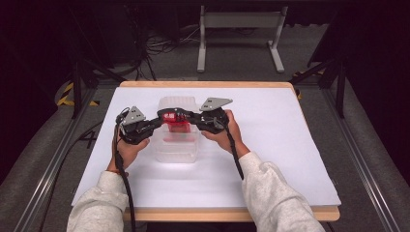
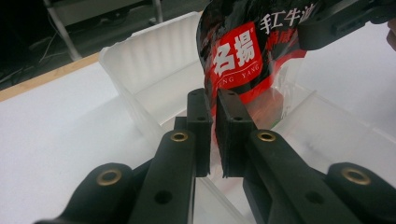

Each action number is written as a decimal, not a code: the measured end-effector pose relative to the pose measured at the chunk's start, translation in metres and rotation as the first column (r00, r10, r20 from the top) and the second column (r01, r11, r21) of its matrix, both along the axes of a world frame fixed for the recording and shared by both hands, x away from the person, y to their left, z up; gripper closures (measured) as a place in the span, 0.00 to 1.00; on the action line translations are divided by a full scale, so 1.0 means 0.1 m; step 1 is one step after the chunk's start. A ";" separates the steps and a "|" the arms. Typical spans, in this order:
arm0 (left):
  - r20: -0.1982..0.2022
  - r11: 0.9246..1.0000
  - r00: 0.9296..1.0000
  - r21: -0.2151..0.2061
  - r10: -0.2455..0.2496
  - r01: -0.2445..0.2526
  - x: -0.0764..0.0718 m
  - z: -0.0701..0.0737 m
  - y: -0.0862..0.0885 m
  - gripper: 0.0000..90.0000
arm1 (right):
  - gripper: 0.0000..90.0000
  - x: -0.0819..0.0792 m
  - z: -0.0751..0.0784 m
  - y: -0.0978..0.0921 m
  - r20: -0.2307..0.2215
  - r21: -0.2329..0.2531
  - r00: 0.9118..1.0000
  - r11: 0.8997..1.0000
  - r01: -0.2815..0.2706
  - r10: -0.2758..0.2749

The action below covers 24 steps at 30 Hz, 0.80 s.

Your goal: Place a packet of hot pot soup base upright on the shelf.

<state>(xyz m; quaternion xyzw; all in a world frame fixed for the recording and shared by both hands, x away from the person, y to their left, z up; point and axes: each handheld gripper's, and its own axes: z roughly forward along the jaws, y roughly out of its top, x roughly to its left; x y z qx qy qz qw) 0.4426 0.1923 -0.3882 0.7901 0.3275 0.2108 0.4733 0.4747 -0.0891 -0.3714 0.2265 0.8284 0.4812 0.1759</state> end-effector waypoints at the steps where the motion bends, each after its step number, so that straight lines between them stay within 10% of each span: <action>1: 0.001 1.000 1.000 0.002 0.002 -0.002 -0.01 0.00 0.01 0.94 | 0.86 0.00 0.00 0.00 0.002 -0.001 1.000 1.000 0.001 -0.001; 24: 0.038 0.999 0.999 -0.012 0.033 -0.033 -0.28 0.01 0.03 0.67 | 0.84 -0.10 0.12 -0.23 0.034 -0.058 0.999 0.998 0.016 -0.014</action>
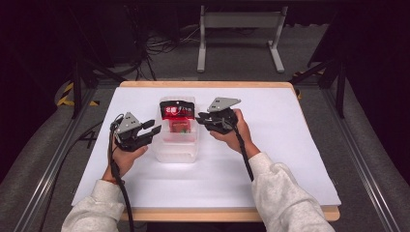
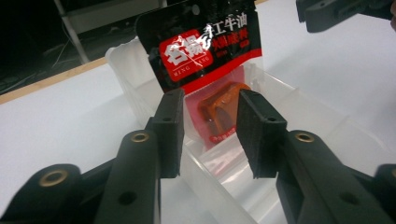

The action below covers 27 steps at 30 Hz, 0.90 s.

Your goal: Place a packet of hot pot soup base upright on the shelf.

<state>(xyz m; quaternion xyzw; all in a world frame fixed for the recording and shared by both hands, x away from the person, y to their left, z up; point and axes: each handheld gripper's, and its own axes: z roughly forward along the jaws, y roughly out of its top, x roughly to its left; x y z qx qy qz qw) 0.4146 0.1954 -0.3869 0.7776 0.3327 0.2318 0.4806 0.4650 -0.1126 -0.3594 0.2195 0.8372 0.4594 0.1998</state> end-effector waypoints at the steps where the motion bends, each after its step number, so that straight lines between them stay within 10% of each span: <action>1: 0.000 1.000 1.000 0.000 0.000 0.000 0.00 0.00 0.00 0.64 | 0.84 0.00 0.00 0.00 0.000 0.000 1.000 1.000 0.000 0.000; 12: 0.013 0.999 0.999 0.003 0.037 -0.037 -0.25 0.06 -0.15 0.33 | 0.75 -0.08 0.06 -0.16 0.020 -0.069 0.999 0.997 0.036 -0.035; 27: 0.037 0.999 0.999 0.031 -0.029 0.028 -0.53 0.08 -0.37 0.21 | 0.59 -0.25 0.16 -0.48 0.047 -0.150 0.998 0.987 0.055 -0.048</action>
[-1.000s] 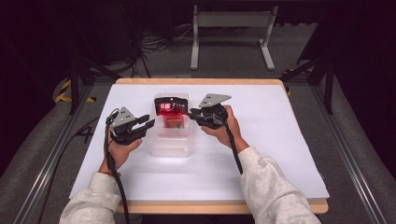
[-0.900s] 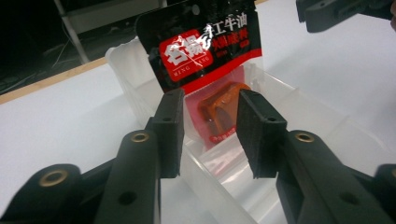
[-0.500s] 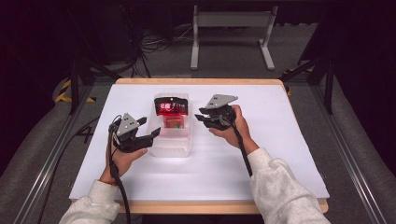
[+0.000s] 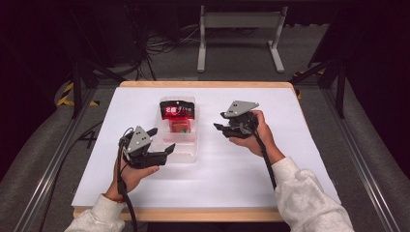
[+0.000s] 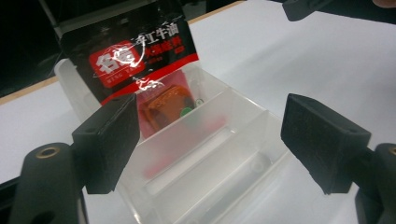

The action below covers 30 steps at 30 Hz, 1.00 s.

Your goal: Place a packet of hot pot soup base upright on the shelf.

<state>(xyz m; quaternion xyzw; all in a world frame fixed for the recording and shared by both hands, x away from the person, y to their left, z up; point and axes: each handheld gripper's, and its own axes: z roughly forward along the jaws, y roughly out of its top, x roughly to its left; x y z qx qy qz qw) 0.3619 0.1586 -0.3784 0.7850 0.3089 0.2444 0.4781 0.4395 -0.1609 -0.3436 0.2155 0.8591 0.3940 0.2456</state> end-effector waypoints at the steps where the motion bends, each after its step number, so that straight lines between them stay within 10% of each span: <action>1: 0.000 1.000 1.000 0.000 0.000 0.000 0.00 0.00 0.00 0.21 | 0.59 0.00 0.00 0.00 0.000 0.000 1.000 1.000 0.000 0.000; 30: 0.000 0.991 0.993 0.068 -0.119 0.119 -0.18 -0.04 -0.31 0.12 | 0.33 -0.33 -0.05 -0.54 -0.012 -0.085 0.999 0.995 0.048 -0.049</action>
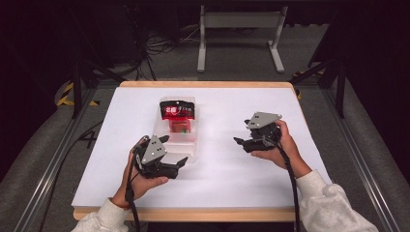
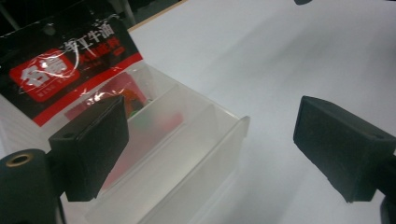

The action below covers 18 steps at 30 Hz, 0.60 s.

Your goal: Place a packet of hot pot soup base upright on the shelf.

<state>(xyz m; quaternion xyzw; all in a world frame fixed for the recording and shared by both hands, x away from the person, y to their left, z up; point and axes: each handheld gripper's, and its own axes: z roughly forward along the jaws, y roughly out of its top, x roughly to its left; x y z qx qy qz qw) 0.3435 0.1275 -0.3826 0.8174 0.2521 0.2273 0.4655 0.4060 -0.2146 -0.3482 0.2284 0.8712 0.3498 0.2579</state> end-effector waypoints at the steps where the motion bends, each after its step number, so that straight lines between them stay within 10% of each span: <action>1: -0.004 1.000 1.000 0.013 -0.017 0.017 -0.02 -0.01 -0.04 0.12 | 0.32 -0.02 0.00 -0.03 -0.001 -0.001 1.000 1.000 0.001 -0.001; 18: -0.027 0.991 0.992 0.040 -0.125 0.126 -0.20 -0.07 -0.27 0.11 | 0.27 -0.16 -0.12 -0.28 0.001 -0.031 0.999 0.999 0.032 -0.032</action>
